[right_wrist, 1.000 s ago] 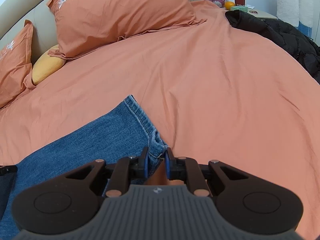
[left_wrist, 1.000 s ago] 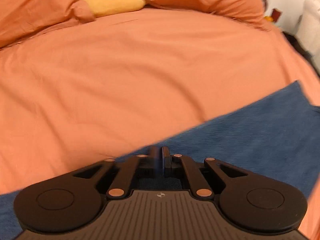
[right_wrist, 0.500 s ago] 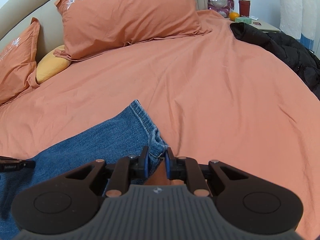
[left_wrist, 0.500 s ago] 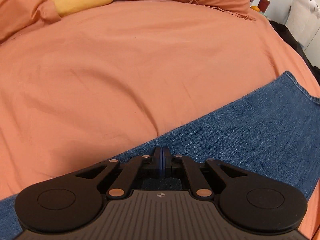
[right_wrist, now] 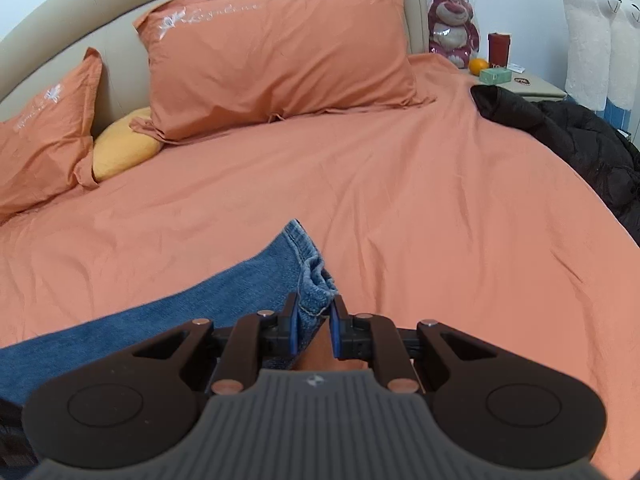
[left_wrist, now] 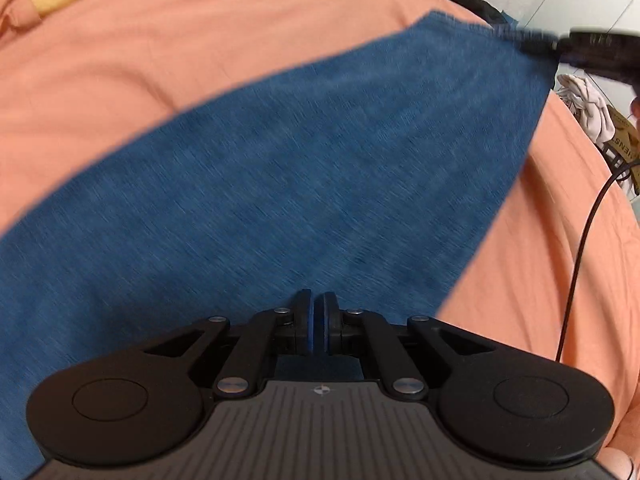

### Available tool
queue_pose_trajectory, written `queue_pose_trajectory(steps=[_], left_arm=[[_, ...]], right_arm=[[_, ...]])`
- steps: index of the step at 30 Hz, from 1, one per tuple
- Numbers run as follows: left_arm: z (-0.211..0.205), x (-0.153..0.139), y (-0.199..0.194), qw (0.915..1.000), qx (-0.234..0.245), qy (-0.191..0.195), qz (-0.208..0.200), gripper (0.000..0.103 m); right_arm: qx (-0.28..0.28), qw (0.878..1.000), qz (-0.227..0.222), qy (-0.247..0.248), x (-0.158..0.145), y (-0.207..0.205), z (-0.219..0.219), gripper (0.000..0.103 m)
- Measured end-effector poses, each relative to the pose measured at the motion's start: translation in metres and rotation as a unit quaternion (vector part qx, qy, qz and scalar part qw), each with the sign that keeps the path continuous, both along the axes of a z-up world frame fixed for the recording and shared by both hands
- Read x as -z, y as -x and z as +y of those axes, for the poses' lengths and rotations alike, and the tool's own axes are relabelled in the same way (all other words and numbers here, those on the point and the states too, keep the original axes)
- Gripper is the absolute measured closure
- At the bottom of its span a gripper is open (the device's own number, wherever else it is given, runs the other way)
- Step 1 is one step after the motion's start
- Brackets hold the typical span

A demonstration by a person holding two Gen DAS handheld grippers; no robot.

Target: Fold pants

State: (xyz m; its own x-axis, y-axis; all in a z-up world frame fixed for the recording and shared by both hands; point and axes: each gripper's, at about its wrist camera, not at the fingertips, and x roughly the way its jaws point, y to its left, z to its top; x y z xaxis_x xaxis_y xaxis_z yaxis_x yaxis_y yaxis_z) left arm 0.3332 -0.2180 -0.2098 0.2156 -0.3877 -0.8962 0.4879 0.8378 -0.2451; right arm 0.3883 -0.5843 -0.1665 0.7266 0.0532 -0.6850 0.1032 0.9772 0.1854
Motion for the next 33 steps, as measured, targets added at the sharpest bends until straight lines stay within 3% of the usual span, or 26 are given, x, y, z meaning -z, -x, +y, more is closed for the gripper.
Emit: queue_pose_trajectory(steps=[6,10,17,21,27,33], left_arm=[[0.009,-0.005,0.006,0.9989,-0.019,0.027,0.033,0.101],[0.038,-0.032,0.03,0.9995,-0.01,0.028,0.009,0.101],[0.126,-0.082,0.071,0.996,-0.068,0.032,-0.05,0.1],[0.173,-0.101,0.088,0.9882,-0.124,0.007,-0.089,0.1],[0.234,-0.103,0.114,0.9766,-0.189,0.019,-0.1,0.1],[0.283,-0.097,0.126,0.9654,-0.241,0.047,-0.088,0.1]], right_arm=[[-0.03,0.999,-0.032,0.019,-0.045,0.021,0.028,0.093],[-0.075,0.993,-0.071,0.061,-0.093,0.044,0.065,0.093],[-0.179,0.963,-0.125,0.16,-0.16,0.09,0.182,0.093],[-0.227,0.948,-0.132,0.18,-0.181,0.115,0.255,0.093],[-0.3,0.922,-0.125,0.21,-0.171,0.148,0.368,0.093],[-0.349,0.925,-0.058,0.138,-0.094,0.175,0.453,0.094]])
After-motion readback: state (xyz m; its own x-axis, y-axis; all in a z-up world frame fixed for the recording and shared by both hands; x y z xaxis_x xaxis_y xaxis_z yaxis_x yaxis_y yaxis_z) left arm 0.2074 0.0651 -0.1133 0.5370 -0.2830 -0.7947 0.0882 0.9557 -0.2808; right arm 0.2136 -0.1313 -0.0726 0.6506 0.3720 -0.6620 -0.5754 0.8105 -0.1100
